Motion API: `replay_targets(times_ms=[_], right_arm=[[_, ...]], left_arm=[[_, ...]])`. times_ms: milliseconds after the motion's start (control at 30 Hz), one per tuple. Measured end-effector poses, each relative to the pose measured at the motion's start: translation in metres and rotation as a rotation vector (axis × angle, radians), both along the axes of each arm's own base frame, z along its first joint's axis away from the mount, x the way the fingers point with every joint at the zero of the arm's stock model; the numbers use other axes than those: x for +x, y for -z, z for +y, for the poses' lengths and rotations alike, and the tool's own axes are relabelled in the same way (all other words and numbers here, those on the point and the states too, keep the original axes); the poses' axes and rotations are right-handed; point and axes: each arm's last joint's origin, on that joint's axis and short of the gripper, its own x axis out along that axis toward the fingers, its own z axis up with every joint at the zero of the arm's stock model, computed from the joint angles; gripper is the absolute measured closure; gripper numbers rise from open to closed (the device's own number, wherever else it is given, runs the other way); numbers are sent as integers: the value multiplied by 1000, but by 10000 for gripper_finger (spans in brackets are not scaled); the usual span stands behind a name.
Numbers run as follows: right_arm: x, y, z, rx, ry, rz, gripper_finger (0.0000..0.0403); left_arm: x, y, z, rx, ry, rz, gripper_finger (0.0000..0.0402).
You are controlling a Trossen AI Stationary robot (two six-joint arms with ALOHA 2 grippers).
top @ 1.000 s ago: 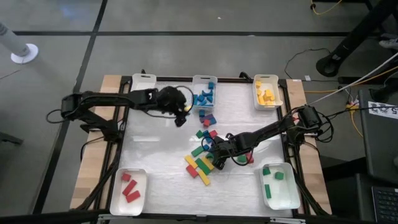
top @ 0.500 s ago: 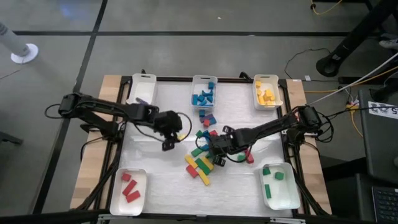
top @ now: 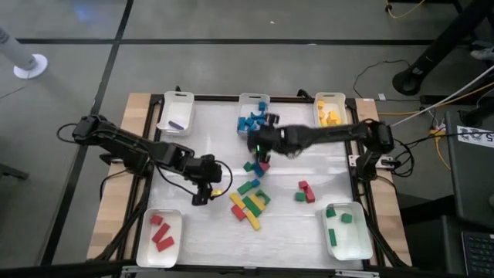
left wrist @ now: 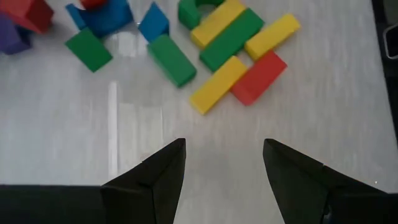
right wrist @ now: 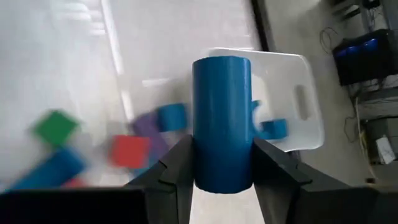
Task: Sort blocks
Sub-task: Put the blue block into the top center white bin, then put the red block into the bottom left white bin
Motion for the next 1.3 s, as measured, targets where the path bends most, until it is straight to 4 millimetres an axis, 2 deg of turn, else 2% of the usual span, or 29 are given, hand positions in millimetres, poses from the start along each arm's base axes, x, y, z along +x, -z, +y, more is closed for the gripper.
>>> replay_targets(times_ms=[100,233,367,500,667,1033,1300], right_arm=[[-1,0,-36,51,6,7,270],[-6,0,-76,204,15,-54,270],[-11,-1,-104,328,3,-121,270],[-14,-3,-123,340,24,-174,269],[-16,-5,-136,350,29,-220,257],[-17,-5,-137,358,29,-229,167],[-16,-6,-137,357,29,-233,155]], left_arm=[[-1,0,-6,-2,20,-5,199],[-2,0,-11,-3,43,-11,199],[-1,-2,-15,-10,53,-37,199],[2,-4,-16,-8,71,-72,199],[5,-6,-17,4,106,-127,199],[6,16,-17,5,120,-169,199],[16,31,-25,-6,159,-307,199]])
